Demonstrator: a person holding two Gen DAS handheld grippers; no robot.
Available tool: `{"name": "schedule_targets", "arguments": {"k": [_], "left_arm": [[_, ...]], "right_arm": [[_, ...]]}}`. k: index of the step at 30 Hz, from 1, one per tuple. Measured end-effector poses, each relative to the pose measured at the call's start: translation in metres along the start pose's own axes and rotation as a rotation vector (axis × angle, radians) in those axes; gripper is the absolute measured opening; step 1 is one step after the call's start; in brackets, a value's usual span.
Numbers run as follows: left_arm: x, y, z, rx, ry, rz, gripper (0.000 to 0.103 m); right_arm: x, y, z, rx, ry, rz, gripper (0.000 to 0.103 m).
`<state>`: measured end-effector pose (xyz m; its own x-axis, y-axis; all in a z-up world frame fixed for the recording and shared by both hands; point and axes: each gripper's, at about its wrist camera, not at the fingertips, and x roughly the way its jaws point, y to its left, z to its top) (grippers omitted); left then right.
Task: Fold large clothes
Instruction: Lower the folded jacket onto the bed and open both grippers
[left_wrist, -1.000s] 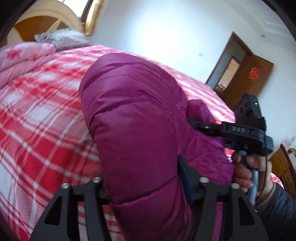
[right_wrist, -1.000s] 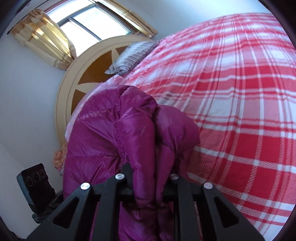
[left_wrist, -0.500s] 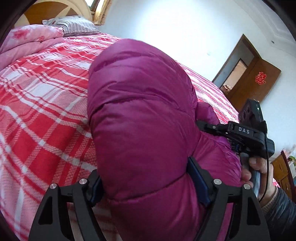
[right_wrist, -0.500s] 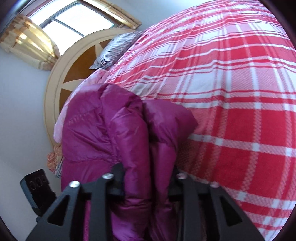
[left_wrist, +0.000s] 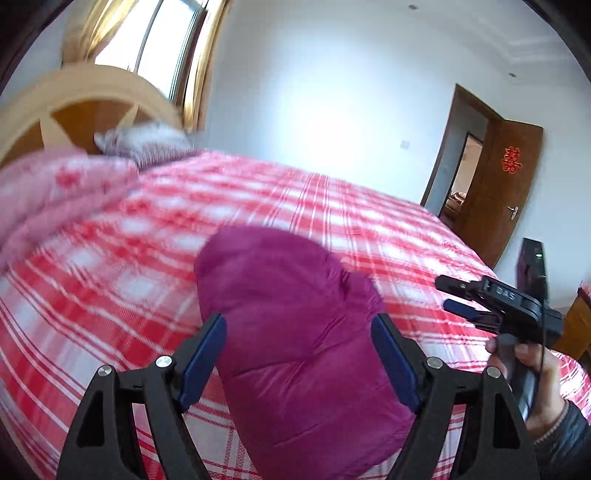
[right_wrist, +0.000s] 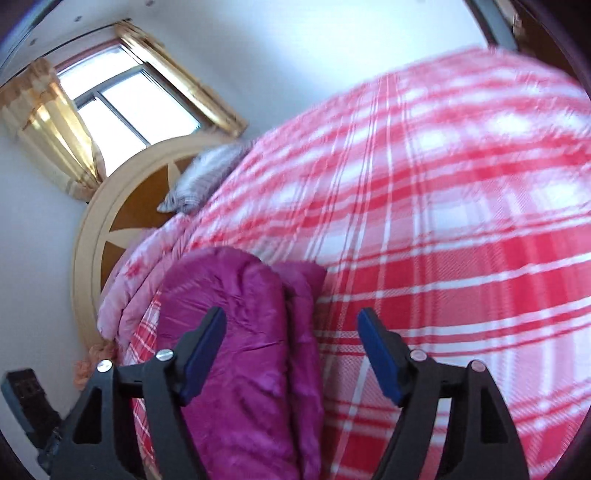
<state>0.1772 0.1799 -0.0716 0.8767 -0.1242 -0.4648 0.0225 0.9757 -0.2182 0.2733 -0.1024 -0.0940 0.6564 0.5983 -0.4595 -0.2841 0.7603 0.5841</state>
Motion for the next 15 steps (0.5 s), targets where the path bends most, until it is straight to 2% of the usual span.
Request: {"name": "schedule_targets", "arguments": {"k": [6,13,15], "left_arm": [[-0.028,-0.020,0.008,0.068,-0.069,-0.021,0.081],[-0.035,-0.022,0.015,0.080,-0.083,-0.046,0.081],[-0.037,-0.020,0.016,0.074,-0.090,-0.048,0.081]], "right_arm": [[-0.062,0.047,-0.008,-0.061,-0.146,0.006,0.093],[-0.087,0.074,-0.018,-0.134,-0.214,-0.058,0.099],[-0.089,0.078,-0.020,-0.153,-0.232,-0.100,0.101]]}}
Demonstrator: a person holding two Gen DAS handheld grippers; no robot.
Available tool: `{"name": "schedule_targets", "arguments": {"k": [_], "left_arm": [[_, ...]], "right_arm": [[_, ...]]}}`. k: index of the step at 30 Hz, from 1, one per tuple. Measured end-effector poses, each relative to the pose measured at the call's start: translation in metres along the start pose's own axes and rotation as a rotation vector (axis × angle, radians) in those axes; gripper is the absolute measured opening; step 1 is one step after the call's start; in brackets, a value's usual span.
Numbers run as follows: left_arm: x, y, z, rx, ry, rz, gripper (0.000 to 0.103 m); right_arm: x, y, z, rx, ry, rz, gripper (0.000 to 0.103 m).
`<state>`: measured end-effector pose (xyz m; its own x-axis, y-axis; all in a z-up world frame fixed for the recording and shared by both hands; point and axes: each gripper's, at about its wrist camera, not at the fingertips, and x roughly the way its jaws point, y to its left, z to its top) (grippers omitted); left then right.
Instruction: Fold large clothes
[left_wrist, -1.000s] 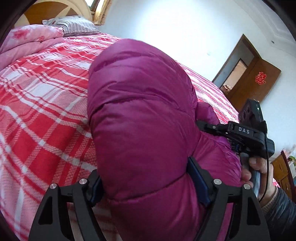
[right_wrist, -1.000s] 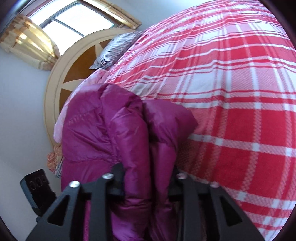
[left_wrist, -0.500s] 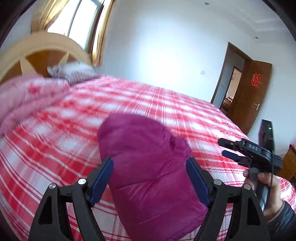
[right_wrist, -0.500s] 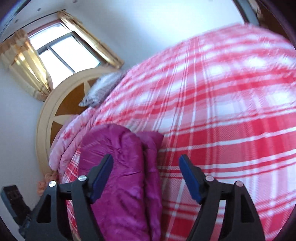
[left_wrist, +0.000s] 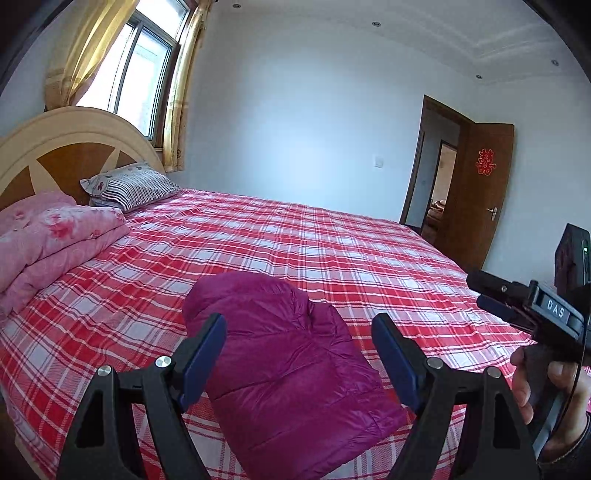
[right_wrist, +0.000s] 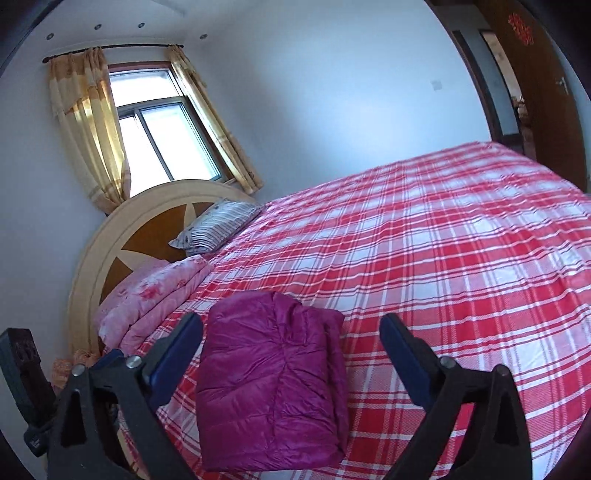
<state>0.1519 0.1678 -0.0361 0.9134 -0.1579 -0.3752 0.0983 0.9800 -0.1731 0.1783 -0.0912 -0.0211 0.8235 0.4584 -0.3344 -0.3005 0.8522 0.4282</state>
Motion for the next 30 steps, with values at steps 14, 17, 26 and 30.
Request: {"name": "schedule_targets", "arguments": {"k": [14,17,26,30], "left_arm": [[-0.008,0.002,0.007,-0.004,-0.019,0.002,0.082],[-0.009,0.003,0.008,-0.007,-0.021,0.009,0.082],[-0.005,0.006,0.008,-0.002,-0.004,0.036,0.082],[-0.004,0.005,0.007,0.012,-0.001,0.044,0.082]], "right_arm": [[-0.026,0.033,-0.004,-0.146,-0.057,-0.047,0.103],[-0.029,0.035,-0.005,-0.154,-0.066,-0.045,0.103],[-0.032,0.042,-0.005,-0.195,-0.080,-0.056,0.103],[-0.032,0.043,-0.006,-0.198,-0.080,-0.055,0.103]]}}
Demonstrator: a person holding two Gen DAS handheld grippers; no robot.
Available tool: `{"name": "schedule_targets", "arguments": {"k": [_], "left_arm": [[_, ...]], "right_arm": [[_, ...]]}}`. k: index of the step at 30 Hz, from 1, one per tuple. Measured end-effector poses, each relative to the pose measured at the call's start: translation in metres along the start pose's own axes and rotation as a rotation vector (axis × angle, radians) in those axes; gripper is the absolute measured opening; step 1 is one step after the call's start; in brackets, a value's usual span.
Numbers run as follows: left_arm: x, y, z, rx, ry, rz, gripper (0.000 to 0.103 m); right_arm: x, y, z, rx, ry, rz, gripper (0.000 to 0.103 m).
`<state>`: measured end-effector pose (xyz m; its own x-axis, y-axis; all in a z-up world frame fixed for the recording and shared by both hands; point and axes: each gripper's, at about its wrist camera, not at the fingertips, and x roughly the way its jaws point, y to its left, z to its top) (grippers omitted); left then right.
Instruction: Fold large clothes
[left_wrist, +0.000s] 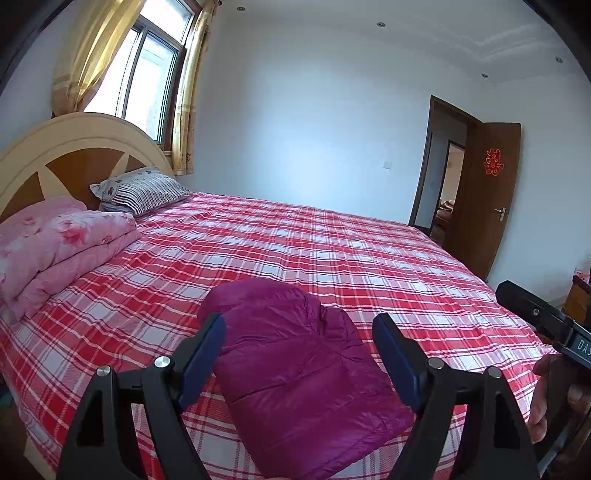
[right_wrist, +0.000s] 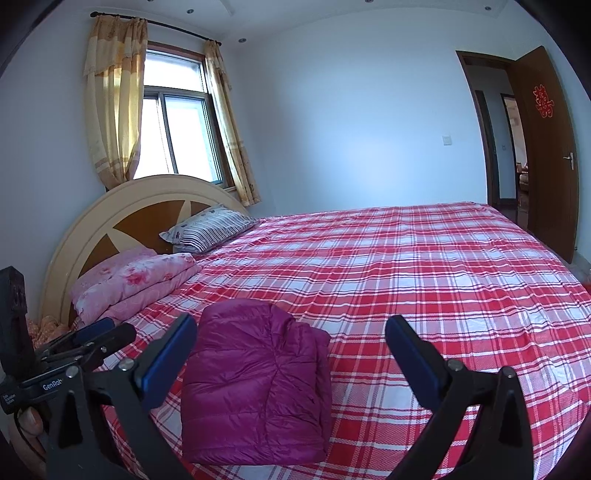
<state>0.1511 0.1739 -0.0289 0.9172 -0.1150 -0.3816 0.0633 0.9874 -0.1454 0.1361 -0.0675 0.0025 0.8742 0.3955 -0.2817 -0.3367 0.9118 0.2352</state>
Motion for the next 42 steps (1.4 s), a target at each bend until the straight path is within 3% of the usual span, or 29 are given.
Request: {"name": "schedule_targets", "arguments": {"k": [4,14,42], "left_arm": [[0.000,-0.003,0.000,0.018,0.000,0.019,0.091],[-0.007,0.000,0.003,0.019,-0.034,0.044,0.096],[-0.005,0.014,0.002,-0.012,-0.060,0.045,0.097]], "right_arm": [[-0.001,0.001,0.000,-0.005,-0.001,-0.002,0.103],[-0.005,0.005,0.002,-0.019,-0.014,0.000,0.103],[-0.004,0.007,-0.004,-0.032,-0.001,0.003,0.103]]}}
